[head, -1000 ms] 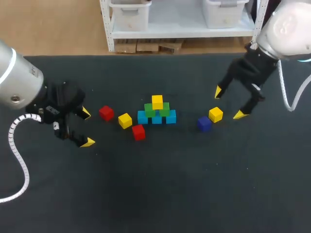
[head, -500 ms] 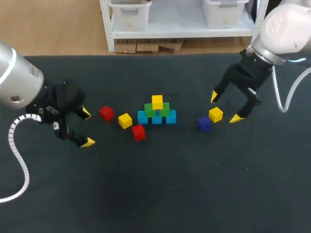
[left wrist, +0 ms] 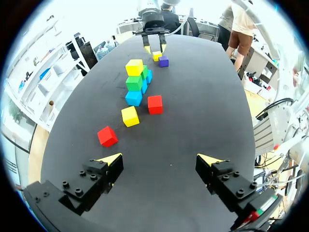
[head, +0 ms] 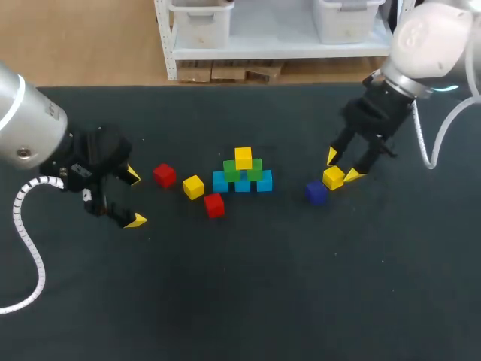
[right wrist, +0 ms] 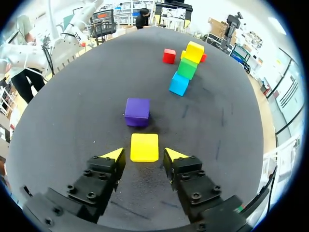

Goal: Place the blue cubes, place green cubes on the blue cubes, place the yellow cubes on the green cubes, then place the red cubes on the yellow cubes, and place purple cube on the red cubes.

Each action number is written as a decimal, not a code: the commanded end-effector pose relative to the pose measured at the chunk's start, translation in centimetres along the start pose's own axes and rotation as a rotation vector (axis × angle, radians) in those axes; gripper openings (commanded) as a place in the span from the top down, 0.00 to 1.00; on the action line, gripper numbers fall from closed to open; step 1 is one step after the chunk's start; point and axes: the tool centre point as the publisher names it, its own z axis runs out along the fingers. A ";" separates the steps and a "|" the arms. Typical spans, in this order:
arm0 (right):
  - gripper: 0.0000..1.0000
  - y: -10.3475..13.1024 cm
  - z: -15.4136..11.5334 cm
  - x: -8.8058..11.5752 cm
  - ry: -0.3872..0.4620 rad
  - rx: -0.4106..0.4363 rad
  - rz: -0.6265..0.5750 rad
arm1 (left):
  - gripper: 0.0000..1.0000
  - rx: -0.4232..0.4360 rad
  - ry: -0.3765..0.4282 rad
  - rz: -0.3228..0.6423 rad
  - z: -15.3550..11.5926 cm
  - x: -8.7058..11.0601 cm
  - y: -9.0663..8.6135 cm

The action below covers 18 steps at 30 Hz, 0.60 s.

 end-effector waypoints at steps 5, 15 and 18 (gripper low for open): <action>0.51 -0.1 0.5 -0.3 -0.006 -0.016 -0.008 | 0.00 0.000 -0.007 0.003 0.0 0.2 0.0; 1.00 0.1 0.6 -0.4 -0.002 -0.019 -0.011 | 0.00 0.000 -0.007 0.003 0.0 0.2 0.0; 1.00 0.0 0.1 -0.6 0.009 -0.013 0.007 | 0.00 0.000 -0.007 0.003 0.0 0.2 0.0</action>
